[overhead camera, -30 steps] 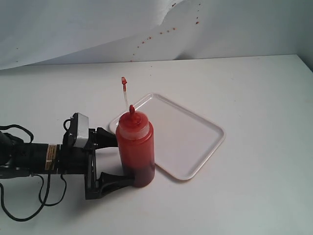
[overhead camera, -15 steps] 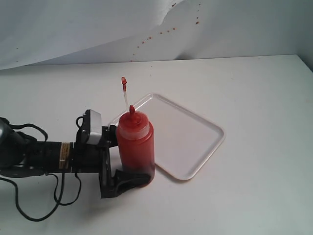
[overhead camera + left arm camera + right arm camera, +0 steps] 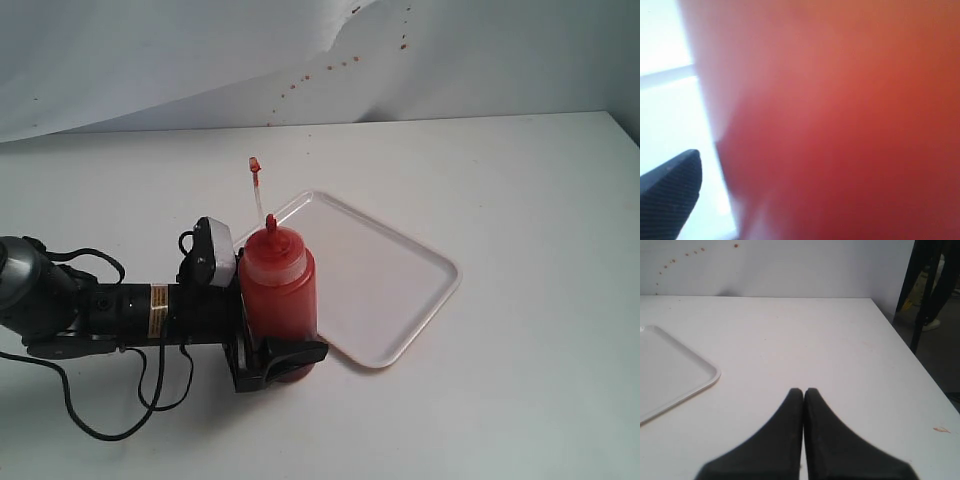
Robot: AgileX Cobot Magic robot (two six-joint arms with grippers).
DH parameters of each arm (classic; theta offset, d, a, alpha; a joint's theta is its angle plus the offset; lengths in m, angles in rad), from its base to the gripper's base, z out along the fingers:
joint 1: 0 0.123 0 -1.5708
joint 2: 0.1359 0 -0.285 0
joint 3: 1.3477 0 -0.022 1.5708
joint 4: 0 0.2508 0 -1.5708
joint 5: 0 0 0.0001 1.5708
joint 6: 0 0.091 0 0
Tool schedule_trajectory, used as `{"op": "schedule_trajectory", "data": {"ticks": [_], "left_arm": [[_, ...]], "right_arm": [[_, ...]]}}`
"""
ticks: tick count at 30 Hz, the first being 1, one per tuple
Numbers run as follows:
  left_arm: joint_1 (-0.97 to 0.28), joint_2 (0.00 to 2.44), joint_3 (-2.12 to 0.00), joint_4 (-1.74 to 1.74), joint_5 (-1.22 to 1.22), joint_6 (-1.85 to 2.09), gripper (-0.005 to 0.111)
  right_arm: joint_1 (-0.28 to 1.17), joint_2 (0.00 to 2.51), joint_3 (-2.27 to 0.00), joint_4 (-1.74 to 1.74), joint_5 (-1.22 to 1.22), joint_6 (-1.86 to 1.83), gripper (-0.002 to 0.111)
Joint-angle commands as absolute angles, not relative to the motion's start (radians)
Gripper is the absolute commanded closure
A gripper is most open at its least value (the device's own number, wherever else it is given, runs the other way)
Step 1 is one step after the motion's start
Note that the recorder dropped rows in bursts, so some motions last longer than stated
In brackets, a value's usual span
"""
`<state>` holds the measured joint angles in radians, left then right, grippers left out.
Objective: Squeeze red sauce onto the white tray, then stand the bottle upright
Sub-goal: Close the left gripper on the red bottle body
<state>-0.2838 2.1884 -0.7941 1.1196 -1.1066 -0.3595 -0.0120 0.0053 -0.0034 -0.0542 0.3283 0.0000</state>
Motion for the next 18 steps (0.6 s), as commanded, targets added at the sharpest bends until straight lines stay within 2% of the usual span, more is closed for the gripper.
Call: {"op": "schedule_trajectory", "data": {"ticks": [1,10,12,14,16,18], "left_arm": [[-0.291,2.180,-0.797,1.094,-1.109,-0.359,0.002],[-0.291,2.180,-0.797,1.083,-1.095,-0.365,0.003],[-0.291,2.180,-0.797,1.083,-1.095,-0.365,0.007],[-0.291,2.180,-0.797,1.083,-1.095,-0.365,0.019],[-0.291,2.180,-0.797,1.083,-1.095,-0.365,0.037],[-0.291,2.180,-0.797,1.085,-1.095,-0.365,0.062]], "right_arm": [[-0.008,0.000,0.000,-0.048,0.325,0.000,0.108],[-0.008,0.000,0.000,-0.048,0.325,0.000,0.108],[-0.008,0.000,0.000,-0.048,0.325,0.000,0.108],[-0.008,0.000,0.000,-0.048,0.325,0.000,0.108],[-0.008,0.000,0.000,-0.048,0.325,0.000,0.108],[-0.008,0.000,0.000,-0.048,0.325,0.000,0.108]]}}
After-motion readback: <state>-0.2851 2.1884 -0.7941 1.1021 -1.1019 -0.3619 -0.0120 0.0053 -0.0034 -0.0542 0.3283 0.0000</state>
